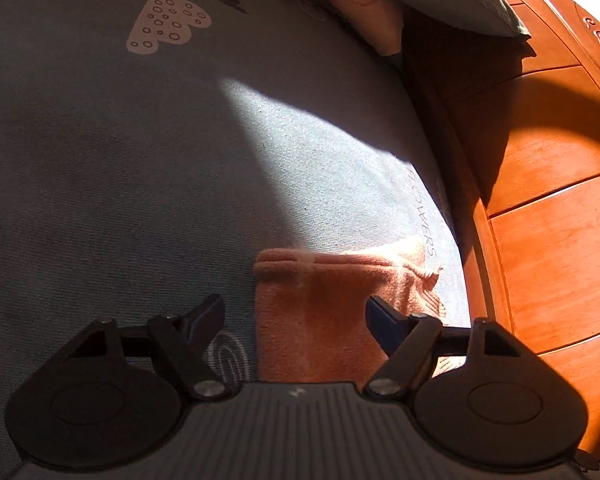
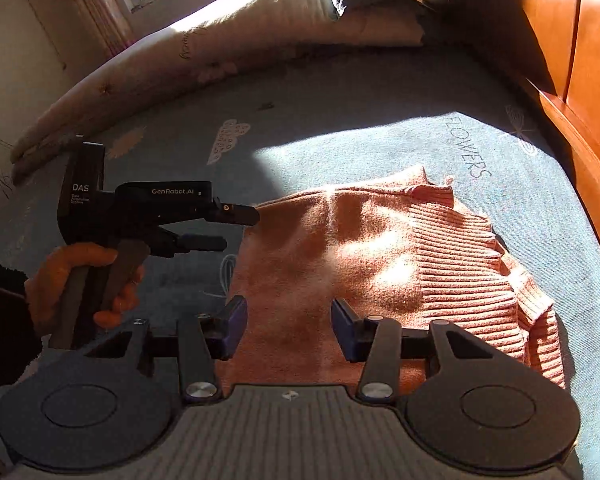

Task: Fold clothes

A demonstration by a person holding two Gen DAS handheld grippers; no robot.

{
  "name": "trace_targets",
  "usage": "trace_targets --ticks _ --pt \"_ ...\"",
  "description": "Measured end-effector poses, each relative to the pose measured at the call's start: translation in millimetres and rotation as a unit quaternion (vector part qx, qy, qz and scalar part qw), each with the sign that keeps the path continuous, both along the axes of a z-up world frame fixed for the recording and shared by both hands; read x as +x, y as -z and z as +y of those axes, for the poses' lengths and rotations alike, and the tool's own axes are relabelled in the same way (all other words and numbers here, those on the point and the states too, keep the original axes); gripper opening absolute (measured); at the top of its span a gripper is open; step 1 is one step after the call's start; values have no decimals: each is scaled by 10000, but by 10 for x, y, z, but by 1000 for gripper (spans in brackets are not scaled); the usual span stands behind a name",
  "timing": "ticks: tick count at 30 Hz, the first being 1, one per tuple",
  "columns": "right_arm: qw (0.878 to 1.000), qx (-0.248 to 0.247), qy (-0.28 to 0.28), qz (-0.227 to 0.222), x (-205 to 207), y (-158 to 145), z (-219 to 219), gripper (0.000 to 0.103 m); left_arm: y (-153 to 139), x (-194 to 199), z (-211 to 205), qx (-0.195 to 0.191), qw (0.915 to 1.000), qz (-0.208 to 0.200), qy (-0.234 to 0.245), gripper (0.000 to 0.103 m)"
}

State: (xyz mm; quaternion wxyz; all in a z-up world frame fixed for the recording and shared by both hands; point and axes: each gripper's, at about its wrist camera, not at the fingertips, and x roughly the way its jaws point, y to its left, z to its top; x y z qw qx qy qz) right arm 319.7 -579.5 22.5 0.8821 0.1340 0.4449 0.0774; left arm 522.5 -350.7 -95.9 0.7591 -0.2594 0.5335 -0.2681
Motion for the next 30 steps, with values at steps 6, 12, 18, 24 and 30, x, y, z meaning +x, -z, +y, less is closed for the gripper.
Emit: trace_targets --ticks 6,12,18,24,30 --pt "9990 274 59 351 136 285 35 52 228 197 -115 -792 9963 31 323 80" --pt "9984 322 50 473 253 433 71 52 316 293 -153 -1107 9919 5 616 65" --pt "9996 143 138 222 410 366 59 52 139 158 -51 -897 9933 -141 713 20" --pt "9962 -836 -60 -248 974 340 113 32 -76 113 74 -222 9956 -461 781 33" --pt "9912 -1313 -128 143 1558 803 111 31 -165 36 105 87 9940 -581 925 48"
